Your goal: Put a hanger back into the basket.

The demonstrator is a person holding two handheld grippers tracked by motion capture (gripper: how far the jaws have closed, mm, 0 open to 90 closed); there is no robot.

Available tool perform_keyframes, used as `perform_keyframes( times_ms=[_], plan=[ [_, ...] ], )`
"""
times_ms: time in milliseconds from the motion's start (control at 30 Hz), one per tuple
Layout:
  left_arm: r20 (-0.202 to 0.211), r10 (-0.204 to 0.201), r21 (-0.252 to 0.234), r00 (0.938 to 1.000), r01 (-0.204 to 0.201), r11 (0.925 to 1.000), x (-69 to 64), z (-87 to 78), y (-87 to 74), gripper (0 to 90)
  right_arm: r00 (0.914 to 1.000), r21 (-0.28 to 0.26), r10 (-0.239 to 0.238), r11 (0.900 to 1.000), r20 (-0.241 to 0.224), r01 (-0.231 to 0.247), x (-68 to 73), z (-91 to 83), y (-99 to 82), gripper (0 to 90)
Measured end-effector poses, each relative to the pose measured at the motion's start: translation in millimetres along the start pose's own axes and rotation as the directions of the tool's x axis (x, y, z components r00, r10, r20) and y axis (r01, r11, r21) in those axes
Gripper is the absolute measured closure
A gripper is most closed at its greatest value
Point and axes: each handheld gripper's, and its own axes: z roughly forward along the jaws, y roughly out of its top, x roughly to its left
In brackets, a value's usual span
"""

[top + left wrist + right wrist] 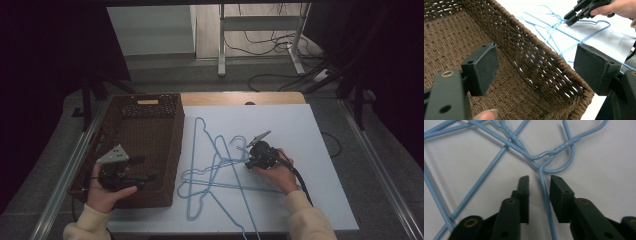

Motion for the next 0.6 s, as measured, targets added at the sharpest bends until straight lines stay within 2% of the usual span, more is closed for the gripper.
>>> perform_keyframes(
  times_ms=[100,133,267,300,433,500,600],
  plan=[
    [0.002,-0.001,-0.002,1.0,0.001,1.0,0.2,-0.1,-0.2,20.1,0.9999,0.009,-0.014,0.9999,0.005,0.014,1.0,0.5,1.7,75.6],
    [0.002,-0.003,-0.001,1.0,0.003,1.0,0.4,0.2,-0.5,20.1,0.9997,0.015,-0.025,0.9996,-0.002,0.025,1.9,0.8,2.9,81.5],
    [0.001,-0.005,-0.001,1.0,0.005,1.0,0.6,0.3,-0.7,20.2,0.999,0.017,-0.045,0.9988,-0.004,0.045,3.2,0.9,3.4,83.3],
    [0.001,-0.004,-0.001,1.0,0.004,1.0,0.6,0.0,-0.7,20.2,0.9978,0.014,-0.066,0.9977,-0.004,0.066,4.7,0.7,3.2,86.1],
    [0.0,0.0,-0.005,1.0,0.0,1.0,-0.5,-0.9,0.0,20.3,0.9971,0.011,-0.076,0.9971,0.012,0.075,5.2,-1.8,2.0,87.1],
    [-0.001,0.003,-0.007,1.0,-0.003,1.0,-1.6,-1.0,0.5,20.3,0.9931,-0.001,-0.117,0.9931,-0.005,0.117,6.3,-7.5,-0.9,87.2],
    [0.0,0.003,-0.009,1.0,-0.003,1.0,-2.6,-1.3,0.8,20.3,0.9907,-0.017,-0.135,0.9907,-0.013,0.135,6.9,-13.7,-2.6,87.3]
  ],
)
